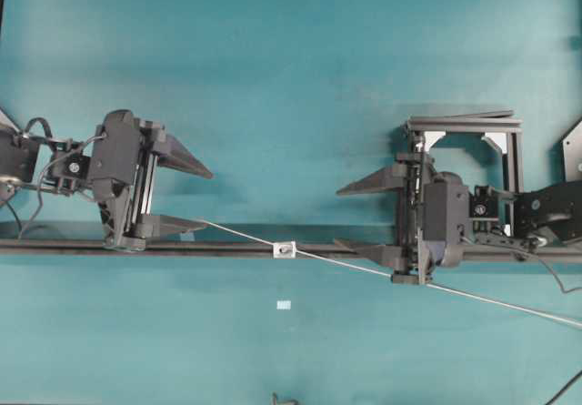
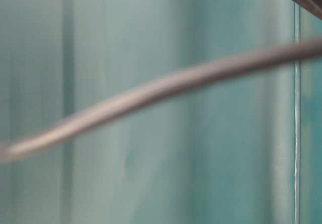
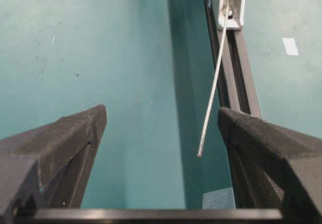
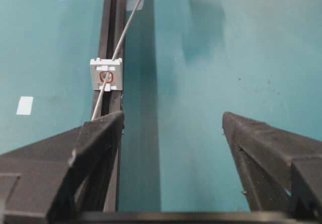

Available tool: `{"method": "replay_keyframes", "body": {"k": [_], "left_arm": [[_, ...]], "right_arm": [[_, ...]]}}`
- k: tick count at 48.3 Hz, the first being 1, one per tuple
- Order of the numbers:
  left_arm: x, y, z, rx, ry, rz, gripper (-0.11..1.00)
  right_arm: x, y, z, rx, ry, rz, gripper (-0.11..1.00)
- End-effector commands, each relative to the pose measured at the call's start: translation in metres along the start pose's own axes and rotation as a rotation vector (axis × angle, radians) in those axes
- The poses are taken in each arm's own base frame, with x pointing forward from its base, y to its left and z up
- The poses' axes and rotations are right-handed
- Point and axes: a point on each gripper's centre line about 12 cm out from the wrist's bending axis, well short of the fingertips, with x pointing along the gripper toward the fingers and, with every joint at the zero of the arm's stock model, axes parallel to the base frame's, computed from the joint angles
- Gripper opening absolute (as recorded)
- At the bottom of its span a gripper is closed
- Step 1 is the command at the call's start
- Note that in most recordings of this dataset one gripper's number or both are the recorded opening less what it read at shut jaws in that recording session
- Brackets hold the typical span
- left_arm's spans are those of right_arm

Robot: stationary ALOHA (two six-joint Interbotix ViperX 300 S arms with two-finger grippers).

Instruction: Insert the wire through the hole in the metal fitting marked with a red label.

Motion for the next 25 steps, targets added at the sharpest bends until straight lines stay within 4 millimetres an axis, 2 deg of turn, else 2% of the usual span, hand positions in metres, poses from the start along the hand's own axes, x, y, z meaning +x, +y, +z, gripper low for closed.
{"method": "replay_keyframes", "body": {"k": [1,25], "left_arm": [[-0.0015,-0.0001,0.0072,0.002,-0.031,-0.002,0.73],[-0.0016,-0.0005,0.0099,0.004,-0.053,-0.005,0.73]], "right_arm": [[-0.0015,0.0017,0.0105,0.012,-0.034,0.007,0.88],[-0.0001,0.0023,0.011,0.019,-0.029,0.009,0.88]]}}
